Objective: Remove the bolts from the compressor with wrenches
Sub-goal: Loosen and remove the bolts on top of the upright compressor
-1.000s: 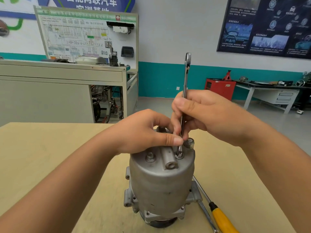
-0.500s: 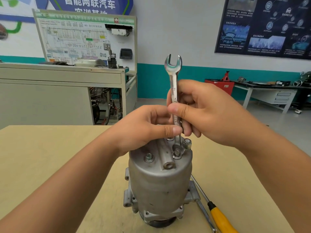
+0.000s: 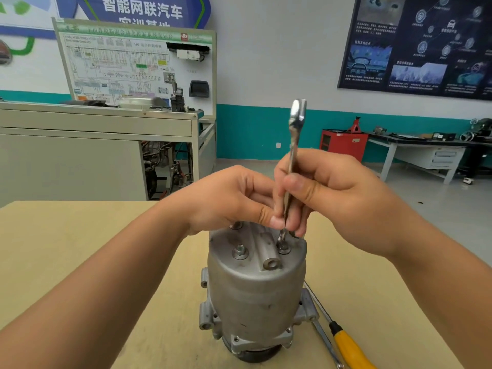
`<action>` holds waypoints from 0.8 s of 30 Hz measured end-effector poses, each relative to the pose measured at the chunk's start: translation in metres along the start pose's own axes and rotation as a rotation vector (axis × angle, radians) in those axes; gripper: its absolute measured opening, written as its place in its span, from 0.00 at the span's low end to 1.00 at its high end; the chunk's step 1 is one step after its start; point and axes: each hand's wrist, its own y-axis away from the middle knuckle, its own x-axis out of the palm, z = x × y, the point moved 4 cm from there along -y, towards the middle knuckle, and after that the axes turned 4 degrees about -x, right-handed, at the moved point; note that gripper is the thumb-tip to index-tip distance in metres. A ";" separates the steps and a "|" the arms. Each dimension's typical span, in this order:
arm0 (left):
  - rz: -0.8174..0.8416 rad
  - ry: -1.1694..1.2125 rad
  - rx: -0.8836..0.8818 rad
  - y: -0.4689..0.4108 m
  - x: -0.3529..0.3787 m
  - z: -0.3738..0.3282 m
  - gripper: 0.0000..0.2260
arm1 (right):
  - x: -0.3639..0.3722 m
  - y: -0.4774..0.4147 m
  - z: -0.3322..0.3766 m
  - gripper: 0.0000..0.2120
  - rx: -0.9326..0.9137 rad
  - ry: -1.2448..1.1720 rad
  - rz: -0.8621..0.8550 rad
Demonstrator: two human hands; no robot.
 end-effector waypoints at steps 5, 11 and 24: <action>-0.080 -0.050 -0.033 -0.009 -0.003 0.002 0.03 | -0.003 0.008 -0.005 0.13 -0.030 -0.109 -0.045; -0.150 -0.046 0.002 -0.015 0.005 0.001 0.08 | -0.004 0.005 -0.013 0.12 -0.095 -0.059 -0.092; -0.272 -0.256 0.013 -0.024 0.013 0.009 0.07 | -0.017 0.013 -0.023 0.09 -0.085 0.059 -0.186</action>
